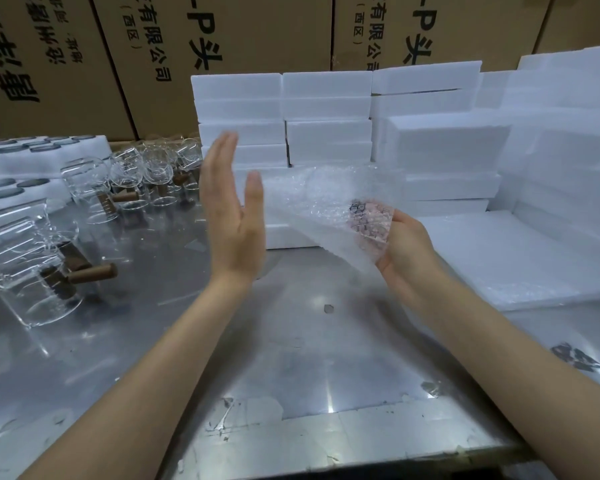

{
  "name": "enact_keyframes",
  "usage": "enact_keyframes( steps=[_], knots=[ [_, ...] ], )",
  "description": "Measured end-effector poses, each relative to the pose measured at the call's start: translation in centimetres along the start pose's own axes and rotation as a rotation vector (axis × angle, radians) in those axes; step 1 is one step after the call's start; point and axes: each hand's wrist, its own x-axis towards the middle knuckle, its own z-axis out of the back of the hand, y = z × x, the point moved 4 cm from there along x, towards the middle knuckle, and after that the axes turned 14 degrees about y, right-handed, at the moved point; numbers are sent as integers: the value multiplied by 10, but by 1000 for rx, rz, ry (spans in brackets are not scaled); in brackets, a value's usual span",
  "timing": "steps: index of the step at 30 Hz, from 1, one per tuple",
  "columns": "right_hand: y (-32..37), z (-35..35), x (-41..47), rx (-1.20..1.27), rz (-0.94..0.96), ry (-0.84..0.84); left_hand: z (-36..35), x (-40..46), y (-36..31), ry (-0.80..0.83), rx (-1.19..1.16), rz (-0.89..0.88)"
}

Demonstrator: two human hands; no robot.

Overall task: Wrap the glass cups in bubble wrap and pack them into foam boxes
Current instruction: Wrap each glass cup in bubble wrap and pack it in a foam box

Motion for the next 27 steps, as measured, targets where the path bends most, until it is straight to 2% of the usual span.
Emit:
enact_keyframes(
  steps=[2,3,6,9,13,20,24,27],
  knots=[
    [0,-4,1,60,-27,52,3,0,16,44,-199,190],
    [0,-6,0,94,-43,84,2,0,19,84,-255,225],
    [-2,-14,-3,136,-103,187,-10,0,18,259,-294,234],
    [-2,-20,-8,116,-147,337,-18,0,13,350,-313,225],
    [-3,-13,-7,6,-237,278,-16,0,12,400,-374,334],
    [4,-8,-3,-216,-192,277,-19,-1,17,523,-398,539],
    [6,-5,2,-208,-177,261,-25,-3,22,611,-441,604],
    [5,3,6,-59,-206,240,-25,-4,20,625,-529,586]
  ],
)
